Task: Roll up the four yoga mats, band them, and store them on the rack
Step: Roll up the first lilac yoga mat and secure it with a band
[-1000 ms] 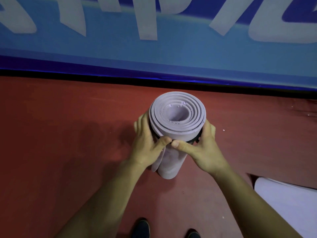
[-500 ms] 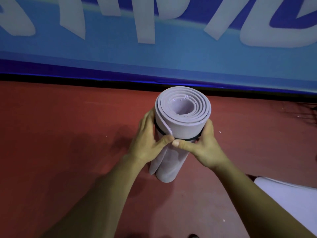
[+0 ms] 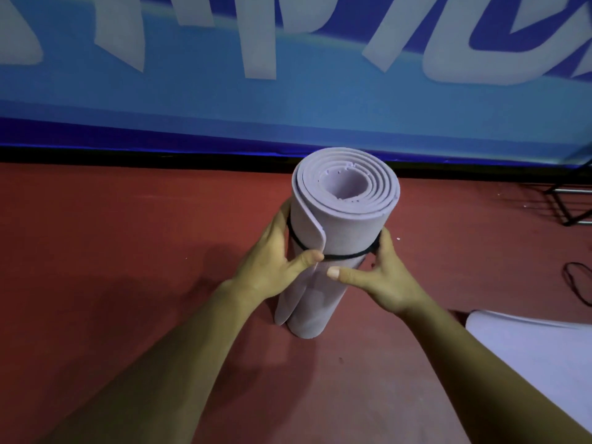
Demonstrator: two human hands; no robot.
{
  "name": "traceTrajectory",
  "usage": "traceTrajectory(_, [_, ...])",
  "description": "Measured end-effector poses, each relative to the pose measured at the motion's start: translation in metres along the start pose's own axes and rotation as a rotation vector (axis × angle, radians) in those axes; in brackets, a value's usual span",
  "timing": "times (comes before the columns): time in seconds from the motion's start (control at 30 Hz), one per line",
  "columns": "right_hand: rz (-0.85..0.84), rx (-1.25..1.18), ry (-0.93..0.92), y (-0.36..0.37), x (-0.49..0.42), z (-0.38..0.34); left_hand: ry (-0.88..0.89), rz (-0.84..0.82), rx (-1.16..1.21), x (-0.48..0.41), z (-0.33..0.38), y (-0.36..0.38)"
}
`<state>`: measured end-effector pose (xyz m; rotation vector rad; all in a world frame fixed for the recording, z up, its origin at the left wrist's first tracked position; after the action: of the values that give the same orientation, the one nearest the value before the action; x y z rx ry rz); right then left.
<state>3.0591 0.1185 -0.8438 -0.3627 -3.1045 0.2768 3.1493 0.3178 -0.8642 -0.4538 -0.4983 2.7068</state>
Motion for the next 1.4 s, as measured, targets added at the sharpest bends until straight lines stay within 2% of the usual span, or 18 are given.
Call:
traceTrajectory(0.17, [0.112, -0.057, -0.154, 0.000, -0.020, 0.018, 0.079, 0.054, 0.083, -0.002, -0.022, 0.027])
traceTrajectory(0.27, [0.107, -0.047, -0.228, 0.008, -0.031, 0.043, 0.054, 0.235, 0.182, 0.002, -0.044, 0.051])
traceTrajectory(0.33, [0.105, -0.059, -0.259, 0.014, -0.034, 0.068, 0.112, 0.345, 0.205, 0.004, -0.063, 0.065])
traceTrajectory(0.6, [0.167, -0.150, -0.459, 0.020, -0.043, 0.122, 0.249, 0.406, 0.355, 0.012, -0.125, 0.097])
traceTrajectory(0.7, [0.311, -0.144, -0.512, 0.028, -0.045, 0.130, 0.224, 0.468, 0.424, 0.005, -0.119, 0.103])
traceTrajectory(0.83, [0.501, -0.115, -0.528, 0.037, -0.031, 0.129, 0.237, 0.531, 0.329, 0.002, -0.092, 0.106])
traceTrajectory(0.97, [0.610, -0.098, -0.496, 0.040, -0.024, 0.117, 0.258, 0.560, 0.249, -0.002, -0.080, 0.103])
traceTrajectory(1.17, [0.560, 0.013, -0.435, 0.047, -0.025, 0.122, 0.240, 0.653, 0.194, -0.011, -0.076, 0.111])
traceTrajectory(1.3, [0.585, -0.065, -0.394, 0.036, -0.035, 0.098, 0.375, 0.682, 0.254, -0.017, -0.058, 0.106])
traceTrajectory(1.4, [0.559, -0.113, -0.407, 0.037, -0.037, 0.089, 0.392, 0.640, 0.315, -0.024, -0.043, 0.097])
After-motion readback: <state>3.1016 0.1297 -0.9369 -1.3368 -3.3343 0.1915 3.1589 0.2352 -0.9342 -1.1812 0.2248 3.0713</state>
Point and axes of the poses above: each hand's wrist, its own x-axis away from the middle knuckle, its own y-axis out of the palm, z = x × y, the point moved 1 cm from there along -x, towards the middle knuckle, and after that the axes turned 8 degrees about z, right-handed, at the moved point
